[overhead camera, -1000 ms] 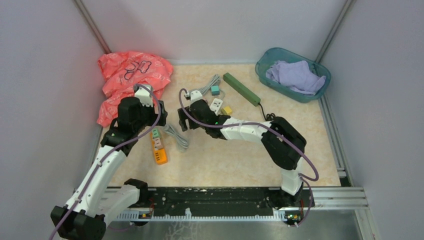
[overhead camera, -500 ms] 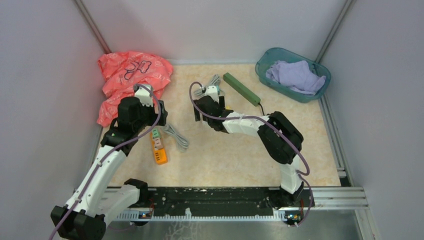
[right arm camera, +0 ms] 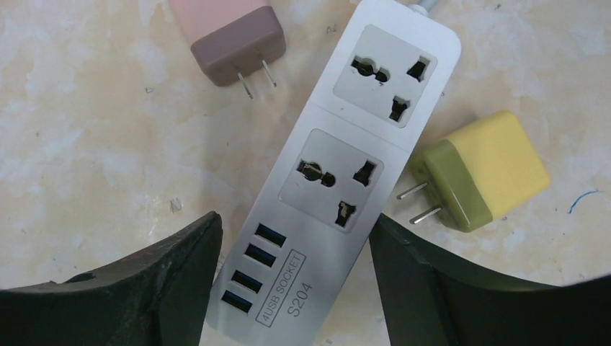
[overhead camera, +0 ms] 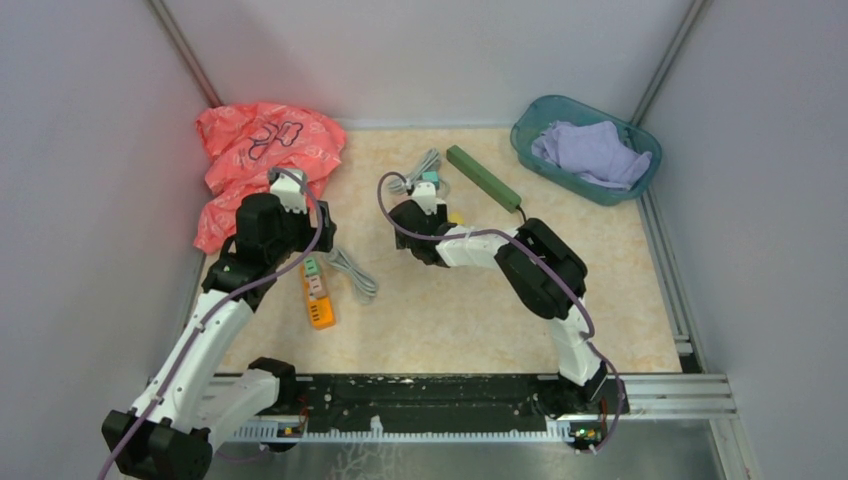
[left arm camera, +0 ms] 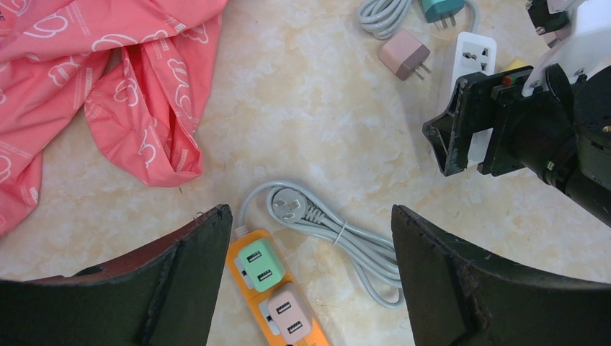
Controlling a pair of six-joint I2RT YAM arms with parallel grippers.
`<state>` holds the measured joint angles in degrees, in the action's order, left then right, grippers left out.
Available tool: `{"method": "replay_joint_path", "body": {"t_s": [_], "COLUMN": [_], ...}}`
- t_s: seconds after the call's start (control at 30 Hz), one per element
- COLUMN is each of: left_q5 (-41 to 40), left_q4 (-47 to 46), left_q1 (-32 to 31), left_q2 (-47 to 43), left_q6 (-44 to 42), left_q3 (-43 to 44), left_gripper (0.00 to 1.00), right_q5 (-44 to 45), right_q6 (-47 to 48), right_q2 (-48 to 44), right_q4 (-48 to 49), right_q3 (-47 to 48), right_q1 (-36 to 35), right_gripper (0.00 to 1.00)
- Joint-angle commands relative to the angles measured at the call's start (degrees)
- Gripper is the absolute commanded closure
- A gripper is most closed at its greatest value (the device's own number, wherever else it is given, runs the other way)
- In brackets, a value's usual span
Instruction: Insert the plug
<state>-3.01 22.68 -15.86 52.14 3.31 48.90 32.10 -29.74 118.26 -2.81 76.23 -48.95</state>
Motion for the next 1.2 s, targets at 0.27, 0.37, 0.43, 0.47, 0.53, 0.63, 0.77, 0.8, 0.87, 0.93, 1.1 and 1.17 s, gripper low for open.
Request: {"method": "replay_joint_path", "body": {"t_s": [0.27, 0.37, 0.43, 0.47, 0.53, 0.63, 0.77, 0.8, 0.87, 0.93, 1.1, 1.17], "left_q5": [1.2, 1.4, 1.6, 1.7, 1.9, 2.3, 3.2, 3.7, 4.3, 4.9, 7.0, 7.9], "left_q4": [-1.7, -1.7, -1.8, -1.8, -1.8, -1.8, -2.2, -2.3, -2.4, -2.4, -2.5, -2.5], "left_q1": [0.5, 0.5, 0.5, 0.5, 0.5, 0.5, 0.5, 0.5, 0.5, 0.5, 0.5, 0.5], "left_q2": [0.3, 0.3, 0.5, 0.4, 0.4, 0.4, 0.4, 0.5, 0.4, 0.5, 1.0, 1.1], "left_q6": [0.1, 0.0, 0.0, 0.0, 0.0, -0.1, -0.4, -0.9, -1.0, -0.9, -0.7, -0.3], "left_q3": [-0.8, -0.8, -0.8, -0.8, -0.9, -1.0, -1.1, -1.1, -1.1, -1.2, -1.3, -1.3], "left_gripper": [0.14, 0.14, 0.14, 0.14, 0.14, 0.14, 0.14, 0.14, 0.14, 0.14, 0.15, 0.15], "right_q5": [-2.9, -6.0, -8.1, -9.2, -12.0, -16.9, -21.9, -23.1, -23.7, -24.5, -24.8, -22.8], "right_q6": [2.1, 2.8, 3.3, 3.4, 4.6, 7.4, 11.0, 12.0, 14.0, 15.5, 15.9, 15.9], "right_q2": [-13.8, -18.5, -21.8, -22.9, -27.1, -30.9, -34.3, -34.9, -35.7, -36.2, -38.2, -39.0], "right_q4": [1.5, 0.6, 0.2, 0.1, 0.5, 1.3, 2.0, 1.9, 1.2, 0.1, -3.2, -5.0], "right_q3": [-13.9, -19.0, -22.2, -23.8, -27.1, -31.1, -34.9, -35.3, -35.7, -35.7, -36.5, -36.7], "right_q1": [0.7, 0.7, 0.6, 0.5, 0.4, -0.2, -2.4, -3.3, -5.3, -6.9, -7.4, -7.4], "right_gripper": [0.78, 0.84, 0.86, 0.87, 0.88, 0.88, 0.89, 0.90, 0.91, 0.91, 0.88, 0.83]}}
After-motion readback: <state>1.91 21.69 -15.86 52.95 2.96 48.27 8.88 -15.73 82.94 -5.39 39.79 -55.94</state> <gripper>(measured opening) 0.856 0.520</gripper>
